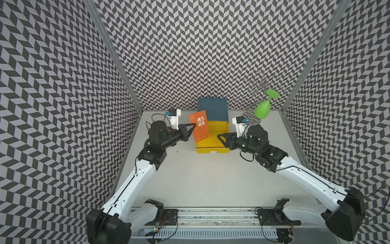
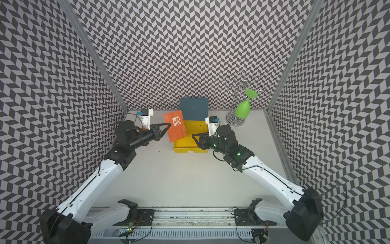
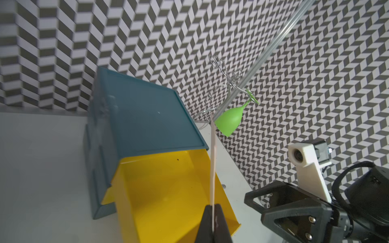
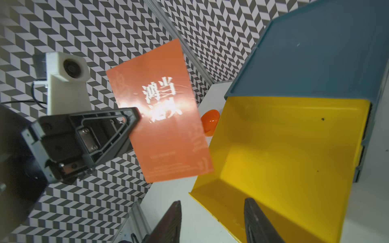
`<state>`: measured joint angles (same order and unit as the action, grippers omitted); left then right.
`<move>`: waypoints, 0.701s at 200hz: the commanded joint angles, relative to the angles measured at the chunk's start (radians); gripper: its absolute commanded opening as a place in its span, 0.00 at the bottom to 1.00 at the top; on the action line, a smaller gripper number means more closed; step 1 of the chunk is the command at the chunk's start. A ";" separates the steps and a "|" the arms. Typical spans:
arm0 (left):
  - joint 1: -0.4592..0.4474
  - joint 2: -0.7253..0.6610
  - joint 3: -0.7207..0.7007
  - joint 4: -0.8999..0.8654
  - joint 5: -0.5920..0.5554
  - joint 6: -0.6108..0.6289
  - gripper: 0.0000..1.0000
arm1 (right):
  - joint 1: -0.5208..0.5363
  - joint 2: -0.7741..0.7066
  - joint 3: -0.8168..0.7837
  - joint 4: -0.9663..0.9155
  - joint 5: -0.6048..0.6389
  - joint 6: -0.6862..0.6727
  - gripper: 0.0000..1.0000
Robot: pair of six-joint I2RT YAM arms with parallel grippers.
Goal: Take the postcards out of the drawer
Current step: Place the postcard at the center of the board.
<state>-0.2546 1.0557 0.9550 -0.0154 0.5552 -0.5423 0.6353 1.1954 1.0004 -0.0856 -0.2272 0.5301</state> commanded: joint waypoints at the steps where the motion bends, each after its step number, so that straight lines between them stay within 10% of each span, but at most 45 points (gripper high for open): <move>1: 0.115 -0.036 0.033 -0.148 0.128 0.090 0.00 | -0.073 -0.063 0.040 0.040 -0.062 -0.020 0.54; 50: 0.278 0.089 0.079 -0.619 0.086 0.333 0.00 | -0.237 -0.109 0.035 0.010 -0.161 -0.061 0.55; 140: 0.078 0.088 -0.337 -0.416 0.052 0.115 0.00 | -0.322 -0.108 -0.002 0.006 -0.267 -0.082 0.55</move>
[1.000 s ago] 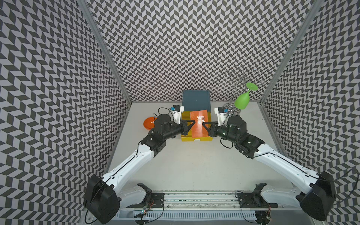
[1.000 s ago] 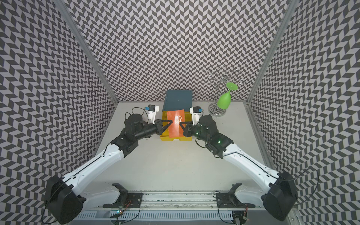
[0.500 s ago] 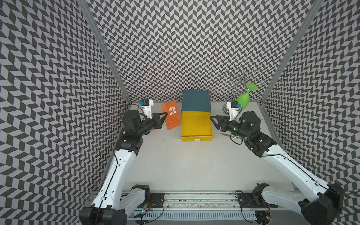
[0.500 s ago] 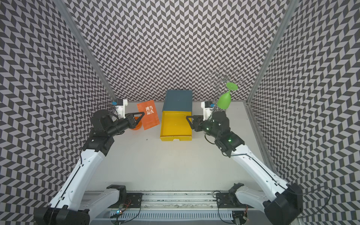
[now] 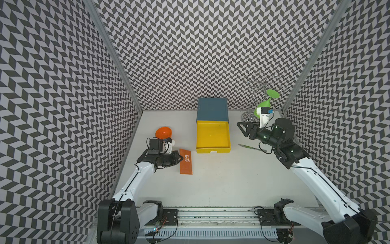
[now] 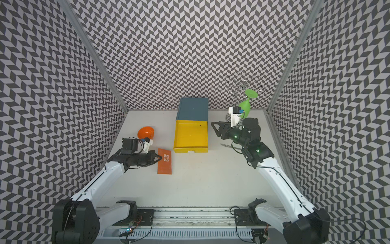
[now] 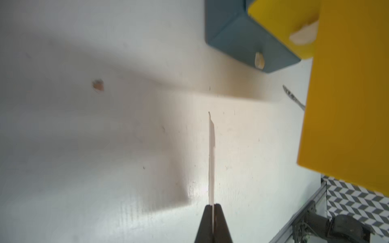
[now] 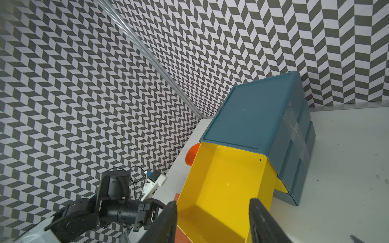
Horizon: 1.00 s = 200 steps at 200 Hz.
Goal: Take the postcards out of the drawer
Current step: Place the postcard at the center of the board.
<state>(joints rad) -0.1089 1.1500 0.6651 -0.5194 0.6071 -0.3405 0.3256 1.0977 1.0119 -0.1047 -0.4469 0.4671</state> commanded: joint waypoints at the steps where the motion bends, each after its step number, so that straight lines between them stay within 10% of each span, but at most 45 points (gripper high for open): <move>1: -0.071 -0.006 -0.050 0.090 0.000 -0.092 0.00 | -0.012 -0.010 -0.014 0.025 -0.049 -0.019 0.55; 105: -0.283 0.030 -0.087 0.035 -0.254 -0.221 0.13 | -0.029 -0.027 -0.074 0.039 -0.089 -0.015 0.56; 200: -0.288 0.081 -0.065 0.042 -0.385 -0.190 0.34 | -0.045 -0.018 -0.084 0.024 -0.113 -0.025 0.56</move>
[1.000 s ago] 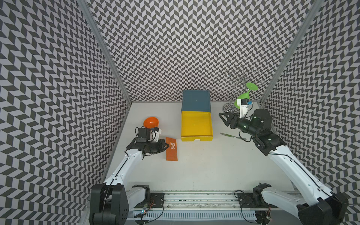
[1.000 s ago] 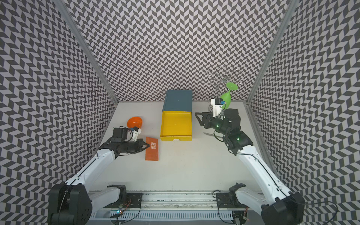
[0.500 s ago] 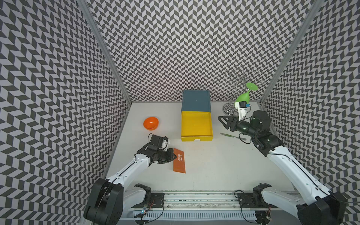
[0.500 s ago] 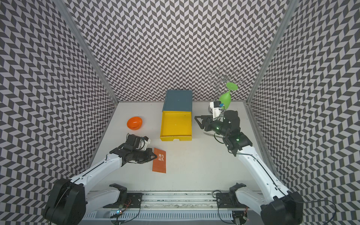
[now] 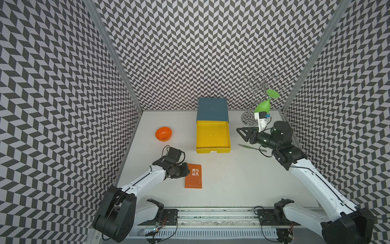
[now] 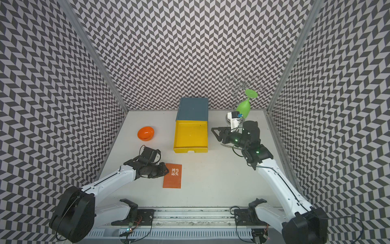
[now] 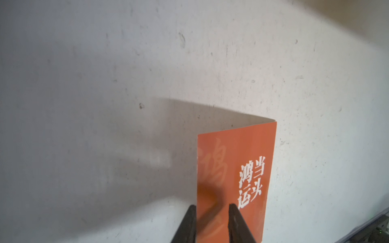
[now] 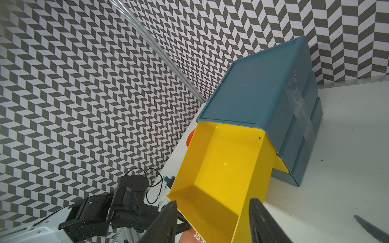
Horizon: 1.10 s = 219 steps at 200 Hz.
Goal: Take the postcards out of the drawer
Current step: Place the postcard at the center of the board, then close the drawer in the storage box.
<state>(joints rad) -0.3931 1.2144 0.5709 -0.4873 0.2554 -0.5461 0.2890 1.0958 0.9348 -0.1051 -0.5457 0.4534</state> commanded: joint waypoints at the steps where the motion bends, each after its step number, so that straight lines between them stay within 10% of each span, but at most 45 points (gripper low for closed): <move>1: -0.003 0.018 0.030 0.010 -0.033 0.016 0.35 | -0.007 -0.016 -0.007 0.025 -0.014 -0.012 0.56; 117: 0.145 0.007 0.500 0.132 -0.117 0.188 0.69 | -0.009 -0.073 -0.113 -0.225 0.075 -0.075 0.56; 164: 0.184 0.227 0.667 0.426 0.022 0.231 0.76 | 0.084 -0.120 -0.234 -0.231 0.088 0.049 0.53; 219: 0.186 0.563 0.972 0.362 0.216 0.279 0.82 | 0.254 -0.080 -0.313 -0.022 0.118 0.208 0.53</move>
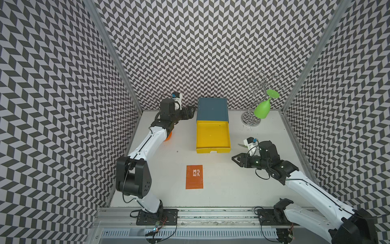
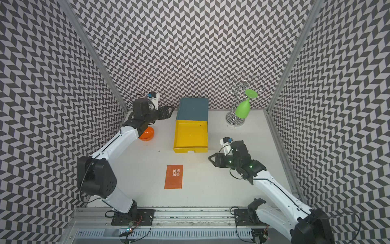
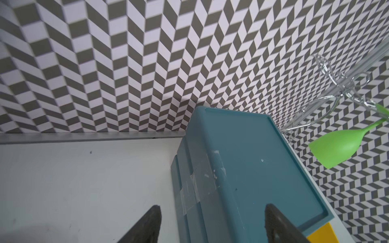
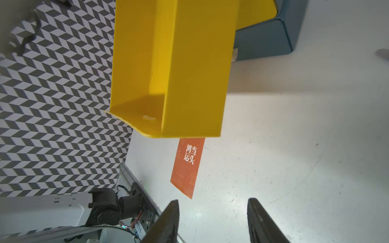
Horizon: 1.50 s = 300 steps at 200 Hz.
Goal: Take the postcards out of the drawer
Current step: Close the drawer in the storage box.
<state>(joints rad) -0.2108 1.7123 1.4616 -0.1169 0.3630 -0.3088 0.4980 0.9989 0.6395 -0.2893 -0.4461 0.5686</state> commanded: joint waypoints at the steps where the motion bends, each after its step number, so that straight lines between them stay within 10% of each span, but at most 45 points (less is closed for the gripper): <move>1: 0.004 0.069 0.084 -0.009 0.109 0.042 0.82 | 0.047 0.018 -0.018 0.166 0.020 0.096 0.52; 300: -0.029 0.245 0.134 -0.046 0.181 0.091 0.84 | 0.093 0.218 0.049 0.521 0.241 0.226 0.50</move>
<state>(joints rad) -0.2295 1.9316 1.5875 -0.1246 0.5278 -0.2363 0.5880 1.1965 0.6334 0.1272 -0.2565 0.8055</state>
